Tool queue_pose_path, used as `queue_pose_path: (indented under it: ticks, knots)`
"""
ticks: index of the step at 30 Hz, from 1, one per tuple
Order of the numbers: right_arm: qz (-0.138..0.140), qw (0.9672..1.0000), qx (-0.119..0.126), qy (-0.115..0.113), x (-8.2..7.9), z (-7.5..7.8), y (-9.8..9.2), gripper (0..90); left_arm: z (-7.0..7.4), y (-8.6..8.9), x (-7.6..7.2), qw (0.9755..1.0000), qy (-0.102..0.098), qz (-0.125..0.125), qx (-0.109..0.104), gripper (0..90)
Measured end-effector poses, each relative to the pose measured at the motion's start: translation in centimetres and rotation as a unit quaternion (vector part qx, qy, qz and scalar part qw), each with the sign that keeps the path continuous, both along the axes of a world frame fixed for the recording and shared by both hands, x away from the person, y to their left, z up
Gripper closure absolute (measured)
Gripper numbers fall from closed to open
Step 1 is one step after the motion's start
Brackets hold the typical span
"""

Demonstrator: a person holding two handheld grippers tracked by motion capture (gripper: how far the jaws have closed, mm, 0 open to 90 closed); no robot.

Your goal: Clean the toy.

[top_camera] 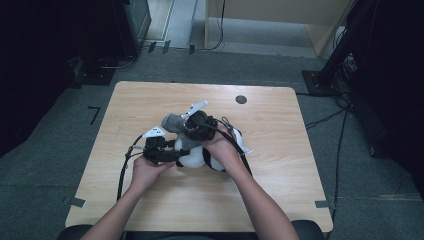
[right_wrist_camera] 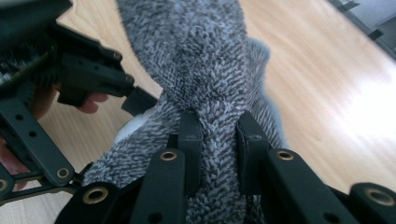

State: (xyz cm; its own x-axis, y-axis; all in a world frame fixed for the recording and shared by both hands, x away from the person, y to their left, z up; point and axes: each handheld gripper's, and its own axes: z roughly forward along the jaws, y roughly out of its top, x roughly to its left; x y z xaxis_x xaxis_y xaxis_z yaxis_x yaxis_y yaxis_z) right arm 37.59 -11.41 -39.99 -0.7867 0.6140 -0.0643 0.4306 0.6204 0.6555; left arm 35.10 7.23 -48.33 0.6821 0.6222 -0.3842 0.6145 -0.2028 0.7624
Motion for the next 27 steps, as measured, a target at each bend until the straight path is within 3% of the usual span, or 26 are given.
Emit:
queue_pose_path:
  ticks: [5, 16, 27]
  knots:
    - [-0.004, 0.9998, 0.014, 0.01, 0.1, -0.3, -1.1, 76.6, 0.1, -0.2, -0.1, 0.9999, -0.003, 0.0, 0.012, 31.2]
    - [-0.033, 0.9994, -0.006, 0.003, -0.6, 0.1, -5.4, 76.6, 0.1, -0.2, 0.1, 0.9999, 0.006, -0.003, 0.015, 31.3]
    - [-0.096, 0.9949, 0.029, -0.005, -0.2, 0.5, -11.2, 76.7, 0.2, -0.2, 0.4, 0.9999, 0.011, -0.002, 0.007, 31.3]
